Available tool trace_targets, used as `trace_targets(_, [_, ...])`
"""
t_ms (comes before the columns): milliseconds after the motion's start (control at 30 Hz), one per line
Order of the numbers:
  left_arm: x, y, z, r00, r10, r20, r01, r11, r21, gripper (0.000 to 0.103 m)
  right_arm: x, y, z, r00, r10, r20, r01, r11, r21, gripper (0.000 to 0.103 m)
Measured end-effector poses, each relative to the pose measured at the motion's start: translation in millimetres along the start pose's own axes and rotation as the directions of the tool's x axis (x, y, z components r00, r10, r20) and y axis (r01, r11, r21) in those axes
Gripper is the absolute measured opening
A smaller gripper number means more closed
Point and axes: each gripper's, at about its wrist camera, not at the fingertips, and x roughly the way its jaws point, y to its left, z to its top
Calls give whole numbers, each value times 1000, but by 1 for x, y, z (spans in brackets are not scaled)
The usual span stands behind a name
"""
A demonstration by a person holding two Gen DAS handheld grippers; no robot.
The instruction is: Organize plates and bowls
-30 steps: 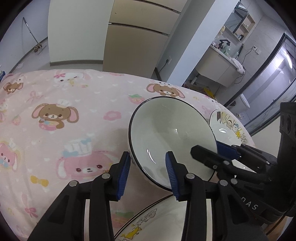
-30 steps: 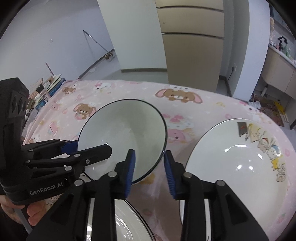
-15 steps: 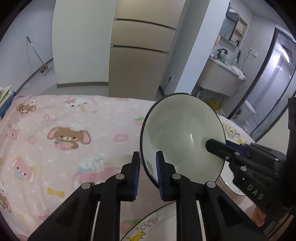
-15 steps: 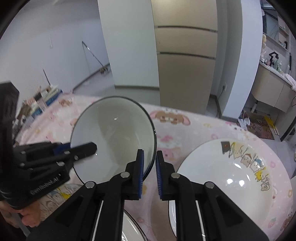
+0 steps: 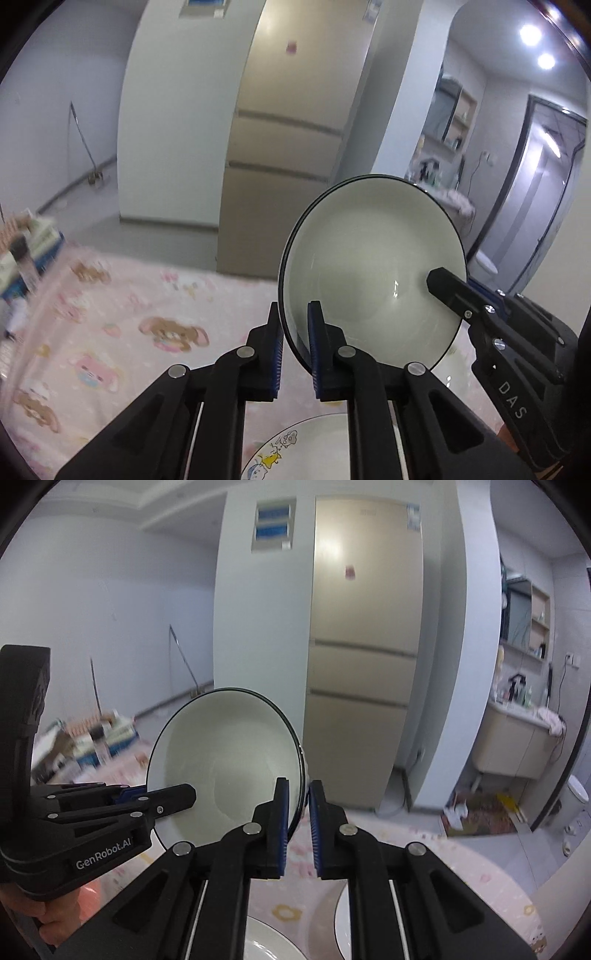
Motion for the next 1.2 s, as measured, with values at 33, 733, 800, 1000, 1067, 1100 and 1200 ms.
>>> trace_targets(33, [-16, -1, 5, 1000, 0, 28, 0, 1000, 5, 13, -8, 3, 5, 1000, 12, 17, -12, 1000, 2, 10])
trace_targets(733, [-191, 18, -27, 974, 128, 189, -134, 991, 20, 13, -100, 83, 4, 972, 224, 73, -223, 975, -20, 11])
trace_targets(800, [-195, 25, -39, 973, 140, 184, -145, 989, 11, 13, -103, 90, -4, 971, 231, 62, -230, 973, -32, 11])
trace_targets(1000, [-194, 45, -66, 976, 160, 149, -160, 987, -12, 13, -98, 102, -24, 961, 277, 24, -276, 961, -27, 11])
trace_targets(1067, [-191, 50, -72, 976, 171, 133, -170, 985, -15, 13, -94, 107, -31, 959, 283, 10, -282, 959, -28, 11])
trace_targets(1100, [-189, 53, -76, 977, 175, 125, -174, 985, -17, 13, -92, 109, -34, 957, 290, 4, -290, 957, -25, 11])
trace_targets(1200, [-182, 62, -86, 977, 190, 94, -189, 982, -21, 13, -82, 115, -41, 953, 303, -27, -303, 952, -29, 11])
